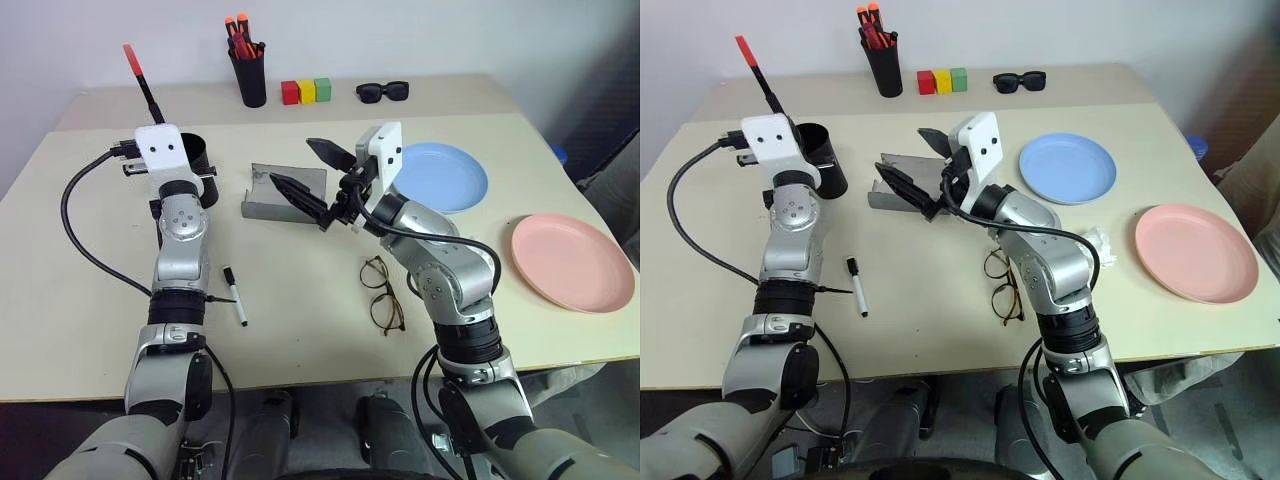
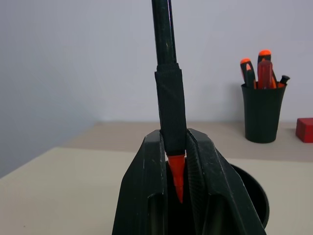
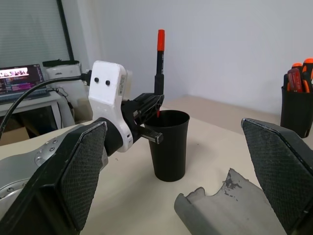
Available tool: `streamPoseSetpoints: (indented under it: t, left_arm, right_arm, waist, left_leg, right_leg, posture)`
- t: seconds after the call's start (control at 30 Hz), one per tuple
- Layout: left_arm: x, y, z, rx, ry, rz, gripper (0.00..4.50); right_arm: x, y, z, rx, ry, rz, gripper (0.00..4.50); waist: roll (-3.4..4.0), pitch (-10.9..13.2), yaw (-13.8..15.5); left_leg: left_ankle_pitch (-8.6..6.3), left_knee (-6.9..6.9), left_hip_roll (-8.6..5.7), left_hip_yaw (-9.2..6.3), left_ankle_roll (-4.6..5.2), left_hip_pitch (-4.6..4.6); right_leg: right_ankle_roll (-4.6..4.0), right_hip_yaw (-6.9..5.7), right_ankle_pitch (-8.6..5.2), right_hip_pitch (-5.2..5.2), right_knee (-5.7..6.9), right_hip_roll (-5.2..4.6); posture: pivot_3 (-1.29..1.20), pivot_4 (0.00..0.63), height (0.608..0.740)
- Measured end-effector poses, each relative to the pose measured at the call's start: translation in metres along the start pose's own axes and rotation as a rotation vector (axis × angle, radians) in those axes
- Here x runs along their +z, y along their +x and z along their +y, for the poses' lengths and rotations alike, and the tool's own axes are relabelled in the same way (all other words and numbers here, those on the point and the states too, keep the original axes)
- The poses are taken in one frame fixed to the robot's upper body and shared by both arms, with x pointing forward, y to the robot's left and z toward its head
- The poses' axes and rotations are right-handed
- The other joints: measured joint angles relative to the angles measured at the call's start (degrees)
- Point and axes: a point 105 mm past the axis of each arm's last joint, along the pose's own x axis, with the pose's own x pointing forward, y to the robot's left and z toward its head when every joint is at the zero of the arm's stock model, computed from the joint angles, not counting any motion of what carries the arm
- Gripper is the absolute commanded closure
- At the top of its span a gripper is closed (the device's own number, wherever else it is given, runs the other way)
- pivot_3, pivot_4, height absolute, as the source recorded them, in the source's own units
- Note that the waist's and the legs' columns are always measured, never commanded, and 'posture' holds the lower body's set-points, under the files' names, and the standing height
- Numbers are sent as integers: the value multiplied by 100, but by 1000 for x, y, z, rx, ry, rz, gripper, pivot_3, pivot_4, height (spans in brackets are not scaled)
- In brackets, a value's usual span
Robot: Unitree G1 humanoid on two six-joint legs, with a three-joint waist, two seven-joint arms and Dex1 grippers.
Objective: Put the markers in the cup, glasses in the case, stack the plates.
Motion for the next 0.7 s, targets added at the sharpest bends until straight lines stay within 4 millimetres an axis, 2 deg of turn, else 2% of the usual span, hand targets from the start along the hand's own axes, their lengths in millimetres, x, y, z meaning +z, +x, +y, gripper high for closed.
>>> streamPoseSetpoints:
  t: [0.2,0.53,0.63,0.7]
  left_arm:
    - [-4,-1,3,18,5,9,984]
    - [4,-2,2,20,-26,-36,984]
    - [20,-2,-1,-20,-73,-96,984]
    - [41,-3,-4,-89,-100,-165,984]
  right_arm:
    - [-1,-1,3,7,-6,3,0]
    - [0,-1,3,9,-10,2,0]
    - [0,-1,3,8,-13,4,0]
    - [-1,-4,1,8,-30,18,0]
  waist:
    - [0,0,7]
    - [0,0,6]
    - [0,0,7]
    - [0,0,3]
  left_leg:
    - [0,1,0,0,0,0]
    - [0,1,0,0,0,0]
    - [0,1,0,0,0,-1]
    - [0,1,0,0,0,-2]
  right_leg:
    - [0,0,0,1,0,0]
    - [0,0,0,0,0,0]
    - [0,0,0,1,-1,0]
    - [0,0,0,1,-1,0]
  posture:
    - [0,150,740]
    - [0,150,740]
    - [0,150,740]
    - [0,150,740]
